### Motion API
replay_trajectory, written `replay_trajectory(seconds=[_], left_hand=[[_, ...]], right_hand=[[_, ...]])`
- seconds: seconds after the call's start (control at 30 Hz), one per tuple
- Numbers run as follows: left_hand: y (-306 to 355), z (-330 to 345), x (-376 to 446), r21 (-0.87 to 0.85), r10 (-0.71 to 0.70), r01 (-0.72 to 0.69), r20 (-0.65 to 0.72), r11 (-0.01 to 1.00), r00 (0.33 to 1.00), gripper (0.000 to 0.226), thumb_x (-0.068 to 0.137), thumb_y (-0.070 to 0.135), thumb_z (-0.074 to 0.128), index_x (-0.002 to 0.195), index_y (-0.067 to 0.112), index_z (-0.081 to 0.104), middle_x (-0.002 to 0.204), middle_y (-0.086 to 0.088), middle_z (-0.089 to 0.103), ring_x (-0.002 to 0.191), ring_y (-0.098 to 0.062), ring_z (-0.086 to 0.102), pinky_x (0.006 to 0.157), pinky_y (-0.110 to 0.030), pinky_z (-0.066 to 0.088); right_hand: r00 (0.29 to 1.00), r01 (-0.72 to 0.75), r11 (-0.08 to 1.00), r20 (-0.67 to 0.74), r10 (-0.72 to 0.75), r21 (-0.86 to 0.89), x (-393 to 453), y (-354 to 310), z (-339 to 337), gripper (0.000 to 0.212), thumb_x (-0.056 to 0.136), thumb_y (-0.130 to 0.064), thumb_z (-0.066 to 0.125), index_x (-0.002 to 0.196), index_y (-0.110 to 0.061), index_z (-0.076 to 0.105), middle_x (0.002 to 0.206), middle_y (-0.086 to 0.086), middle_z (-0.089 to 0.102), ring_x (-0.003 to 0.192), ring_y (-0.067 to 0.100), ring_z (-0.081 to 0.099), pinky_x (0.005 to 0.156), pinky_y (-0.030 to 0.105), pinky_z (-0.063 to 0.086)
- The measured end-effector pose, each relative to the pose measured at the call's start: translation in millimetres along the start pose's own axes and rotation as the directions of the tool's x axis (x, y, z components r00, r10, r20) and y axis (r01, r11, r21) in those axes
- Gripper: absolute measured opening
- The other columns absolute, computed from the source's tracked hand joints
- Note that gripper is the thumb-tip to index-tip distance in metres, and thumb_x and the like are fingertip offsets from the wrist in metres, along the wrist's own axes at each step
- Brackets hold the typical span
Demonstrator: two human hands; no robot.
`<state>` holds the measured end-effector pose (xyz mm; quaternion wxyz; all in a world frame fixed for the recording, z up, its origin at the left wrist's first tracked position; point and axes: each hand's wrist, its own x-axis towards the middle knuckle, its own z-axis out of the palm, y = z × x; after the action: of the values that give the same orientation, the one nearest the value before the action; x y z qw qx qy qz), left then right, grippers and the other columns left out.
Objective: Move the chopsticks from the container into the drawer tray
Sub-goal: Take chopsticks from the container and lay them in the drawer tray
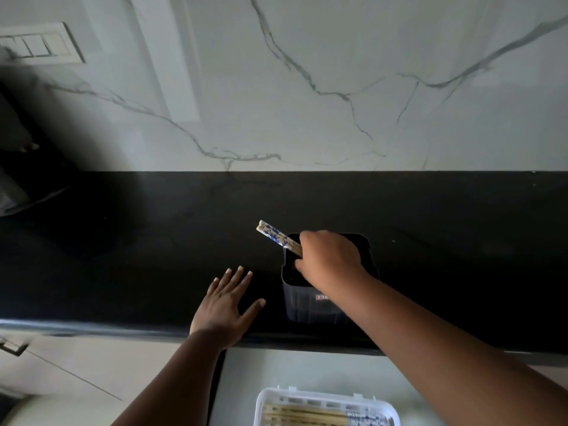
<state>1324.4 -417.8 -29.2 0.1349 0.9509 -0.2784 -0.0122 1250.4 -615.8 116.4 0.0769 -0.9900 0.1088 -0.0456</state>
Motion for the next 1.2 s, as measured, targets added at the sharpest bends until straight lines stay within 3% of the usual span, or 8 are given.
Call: replay_trajectory(seconds=[0.47,0.6,0.77,0.83,0.9,1.0,1.1,1.2], left_hand=[[-2.1,0.3,-0.9,-0.006,0.010,-0.010,-0.007,1.000,1.000,0.100,0.069,0.086,-0.001,0.153,0.033,0.013,0.158,0.014,-0.001,0.145,-0.004,-0.011,0.118,-0.027,-0.008],[-1.5,0.5,-0.8,-0.012,0.010,-0.011,-0.021,1.000,1.000,0.102,0.067,0.086,-0.003,0.153,0.033,0.013,0.157,0.014,-0.001,0.144,-0.004,-0.011,0.120,-0.028,-0.006],[-1.1,-2.7,-1.6,-0.038,0.009,-0.008,0.012,0.999,1.000,0.100,0.067,0.086,-0.002,0.153,0.034,0.008,0.155,0.016,-0.008,0.144,-0.005,-0.013,0.120,-0.030,-0.006],[0.3,-5.0,-2.5,-0.041,0.013,-0.011,0.052,0.999,0.999,0.101,0.066,0.086,-0.004,0.152,0.034,0.004,0.155,0.015,-0.011,0.143,-0.006,-0.016,0.119,-0.030,-0.008],[0.6,-5.2,-1.9,-0.066,0.012,-0.005,0.103,0.998,0.995,0.100,0.068,0.086,0.002,0.153,0.032,0.003,0.155,0.013,-0.013,0.143,-0.007,-0.018,0.119,-0.031,-0.009],[2.1,-18.3,6.9,-0.320,-0.089,0.125,0.127,0.939,0.988,0.075,0.089,0.064,0.045,0.151,0.025,0.028,0.161,0.000,0.016,0.149,-0.016,0.010,0.121,-0.035,0.009],[6.8,-57.0,14.6,-0.515,-0.127,0.050,-0.115,0.856,0.985,0.054,0.087,0.039,0.066,0.136,0.021,0.053,0.138,-0.004,0.055,0.125,-0.019,0.051,0.104,-0.035,0.042],[28.8,-111.3,11.0,-0.412,0.089,-0.279,-0.423,0.868,0.902,0.055,0.085,0.026,0.072,0.137,0.028,0.053,0.130,0.007,0.059,0.120,-0.011,0.052,0.097,-0.025,0.042]], right_hand=[[0.997,-0.071,0.997,0.039,0.072,-0.039,6.4,-4.1,2.1,0.017,0.095,-0.012,0.049,0.102,-0.011,0.064,0.096,0.008,0.068,0.082,0.029,0.064,0.058,0.032,0.037],[0.993,-0.059,0.996,-0.102,0.065,0.066,-1.2,5.1,-20.1,0.013,0.089,-0.024,0.054,0.085,-0.015,0.062,0.088,0.009,0.068,0.083,0.034,0.064,0.060,0.031,0.035],[0.952,-0.005,0.921,-0.281,0.124,0.389,-15.7,17.2,-70.1,0.027,0.081,-0.030,0.068,0.066,-0.010,0.060,0.053,0.000,0.058,0.049,0.015,0.049,0.051,0.028,0.039],[0.936,0.030,0.844,-0.312,0.165,0.536,-22.7,17.8,-90.5,0.026,0.081,-0.031,0.071,0.066,-0.011,0.066,0.049,-0.001,0.056,0.044,0.013,0.045,0.049,0.026,0.039],[0.926,0.078,0.710,-0.316,0.209,0.700,-31.1,15.6,-108.8,0.019,0.081,-0.029,0.072,0.070,-0.013,0.072,0.060,0.004,0.068,0.056,0.023,0.063,0.060,0.033,0.054],[0.928,0.096,0.473,-0.250,0.276,0.876,-44.0,9.5,-128.3,0.011,0.085,-0.019,0.071,0.081,-0.011,0.076,0.076,0.009,0.076,0.076,0.022,0.074,0.076,0.036,0.061],[0.946,0.025,0.181,-0.082,0.314,0.983,-57.9,-2.1,-136.4,0.011,0.086,-0.015,0.071,0.088,-0.004,0.072,0.082,0.015,0.075,0.078,0.024,0.075,0.074,0.034,0.061],[0.954,-0.099,-0.065,0.113,0.279,0.993,-68.6,-16.2,-135.7,0.010,0.087,-0.013,0.068,0.084,-0.004,0.070,0.075,0.012,0.072,0.067,0.020,0.073,0.062,0.029,0.061]])
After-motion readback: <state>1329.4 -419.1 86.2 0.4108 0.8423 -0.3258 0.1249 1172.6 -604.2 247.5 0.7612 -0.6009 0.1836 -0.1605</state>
